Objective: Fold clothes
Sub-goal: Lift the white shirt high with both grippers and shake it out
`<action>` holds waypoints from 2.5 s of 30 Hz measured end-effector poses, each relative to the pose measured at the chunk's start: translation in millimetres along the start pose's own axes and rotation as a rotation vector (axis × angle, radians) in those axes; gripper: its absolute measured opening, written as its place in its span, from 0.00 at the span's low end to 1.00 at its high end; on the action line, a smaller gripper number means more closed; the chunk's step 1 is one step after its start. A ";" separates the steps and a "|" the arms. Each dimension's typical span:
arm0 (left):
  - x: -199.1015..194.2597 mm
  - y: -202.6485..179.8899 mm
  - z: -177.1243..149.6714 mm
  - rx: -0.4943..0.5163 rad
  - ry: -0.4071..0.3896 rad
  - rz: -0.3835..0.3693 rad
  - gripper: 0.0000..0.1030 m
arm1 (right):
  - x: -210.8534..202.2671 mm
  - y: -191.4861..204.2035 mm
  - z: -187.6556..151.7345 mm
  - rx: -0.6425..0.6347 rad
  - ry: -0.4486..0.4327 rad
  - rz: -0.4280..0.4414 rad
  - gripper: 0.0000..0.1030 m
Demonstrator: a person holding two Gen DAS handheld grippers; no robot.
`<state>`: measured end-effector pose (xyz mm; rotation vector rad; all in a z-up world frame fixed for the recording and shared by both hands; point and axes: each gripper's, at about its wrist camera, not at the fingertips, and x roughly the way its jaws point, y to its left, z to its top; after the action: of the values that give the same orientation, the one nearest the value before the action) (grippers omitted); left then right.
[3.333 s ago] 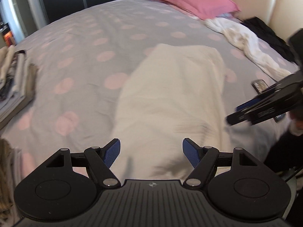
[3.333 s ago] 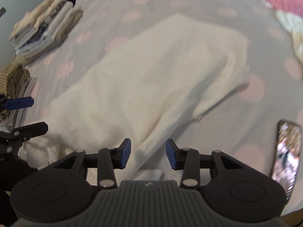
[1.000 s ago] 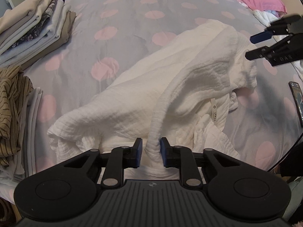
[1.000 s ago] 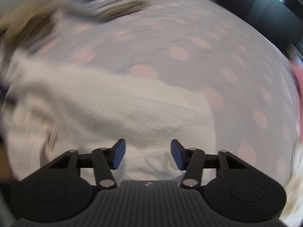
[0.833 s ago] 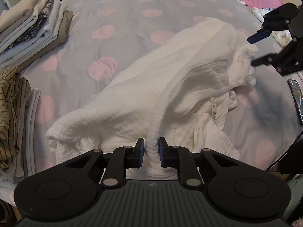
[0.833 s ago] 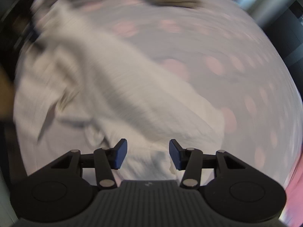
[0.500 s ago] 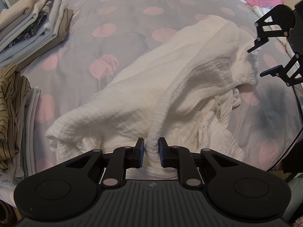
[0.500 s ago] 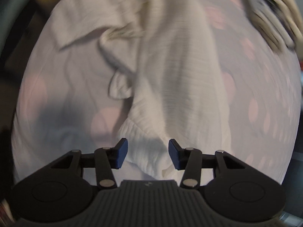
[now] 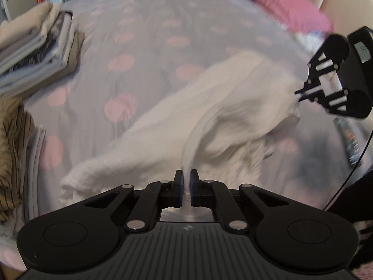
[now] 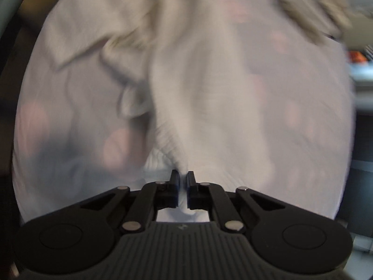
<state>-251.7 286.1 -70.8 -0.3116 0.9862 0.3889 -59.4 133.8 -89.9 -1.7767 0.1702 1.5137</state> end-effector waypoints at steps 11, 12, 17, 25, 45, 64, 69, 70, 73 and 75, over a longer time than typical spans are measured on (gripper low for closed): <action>-134.7 -1.9 76.6 0.132 -0.279 -0.095 0.02 | -203.5 -38.4 -73.8 0.568 -0.259 -0.312 0.06; -148.0 -3.7 83.7 0.152 -0.299 -0.109 0.02 | -221.4 -35.5 -80.1 0.598 -0.289 -0.337 0.06; -180.1 -10.4 109.0 0.238 -0.291 -0.267 0.02 | -286.4 -25.3 -102.1 0.734 -0.449 -0.421 0.06; -36.6 13.3 93.2 0.134 0.039 -0.374 0.02 | -222.8 -14.7 -98.7 0.905 -0.420 -0.321 0.06; 51.3 13.7 46.9 0.235 0.069 -0.234 0.42 | 16.8 -28.6 -102.2 1.335 -0.187 -0.080 0.07; 101.7 -52.3 8.5 0.573 0.153 -0.144 0.28 | 22.0 -18.0 -105.0 1.352 -0.175 -0.036 0.07; 78.8 -42.9 21.5 0.496 0.102 -0.217 0.13 | 21.5 -17.7 -107.6 1.345 -0.171 -0.041 0.07; 72.0 -40.0 24.6 0.474 0.087 -0.237 0.12 | 21.4 -17.7 -108.5 1.346 -0.172 -0.041 0.07; 50.0 -28.2 35.7 0.384 0.027 -0.274 0.09 | 18.4 -17.7 -111.9 1.357 -0.187 -0.049 0.07; 31.2 -13.6 44.5 0.295 -0.036 -0.289 0.08 | 12.0 -17.4 -114.2 1.364 -0.212 -0.067 0.07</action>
<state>-197.1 298.5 -73.3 -0.1740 0.9330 -0.0151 42.8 78.8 -94.0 -0.5154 0.7966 1.0277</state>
